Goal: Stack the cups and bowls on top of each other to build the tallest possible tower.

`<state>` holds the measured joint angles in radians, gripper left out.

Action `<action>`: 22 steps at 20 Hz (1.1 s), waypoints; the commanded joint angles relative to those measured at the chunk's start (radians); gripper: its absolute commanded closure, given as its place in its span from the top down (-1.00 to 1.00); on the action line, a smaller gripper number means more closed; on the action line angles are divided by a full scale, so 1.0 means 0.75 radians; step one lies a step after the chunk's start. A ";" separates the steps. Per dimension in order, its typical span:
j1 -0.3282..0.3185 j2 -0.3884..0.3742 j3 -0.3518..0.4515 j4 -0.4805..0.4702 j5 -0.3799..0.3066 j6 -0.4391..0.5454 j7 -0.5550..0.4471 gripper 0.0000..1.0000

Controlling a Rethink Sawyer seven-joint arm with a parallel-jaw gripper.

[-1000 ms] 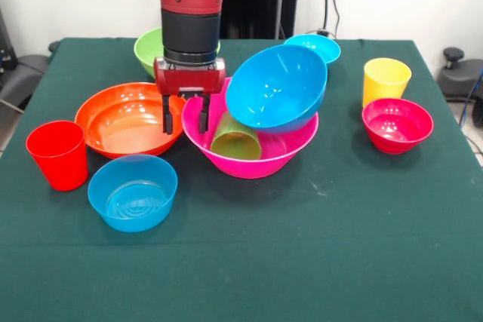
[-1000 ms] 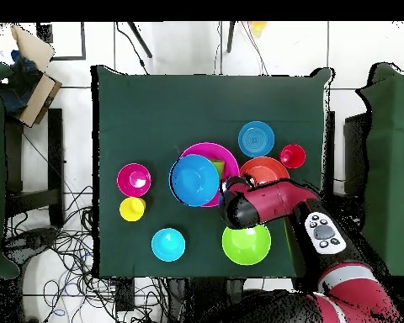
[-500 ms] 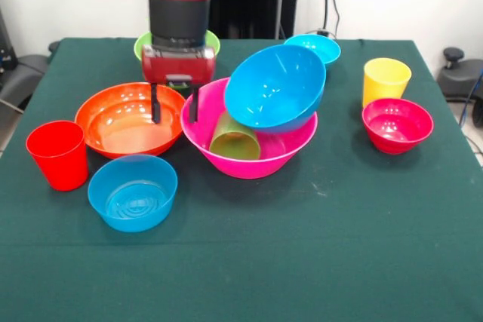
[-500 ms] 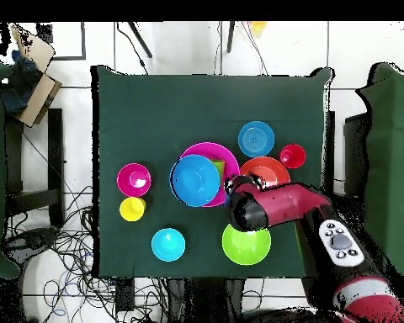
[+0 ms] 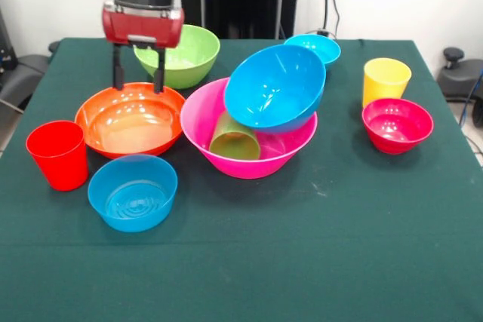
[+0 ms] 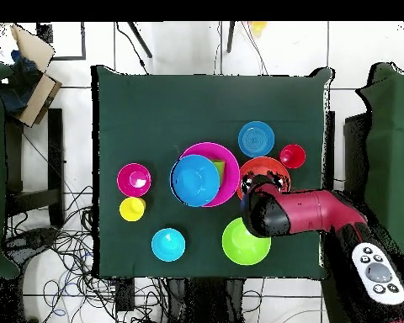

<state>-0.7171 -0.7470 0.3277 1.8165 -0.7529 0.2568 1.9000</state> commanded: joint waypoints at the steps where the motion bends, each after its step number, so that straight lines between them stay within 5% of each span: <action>1: -0.014 0.006 0.160 0.037 -0.010 0.135 -0.193 1.00; 8: 0.022 0.135 0.105 -0.049 -0.125 0.011 -0.114 1.00; 13: 0.099 0.358 0.052 -0.240 -0.236 -0.144 -0.050 1.00; 22: 0.109 0.379 0.003 -0.235 -0.266 -0.161 -0.031 1.00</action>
<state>-0.6690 -0.5446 0.3334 1.6808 -0.8609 0.1408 1.9000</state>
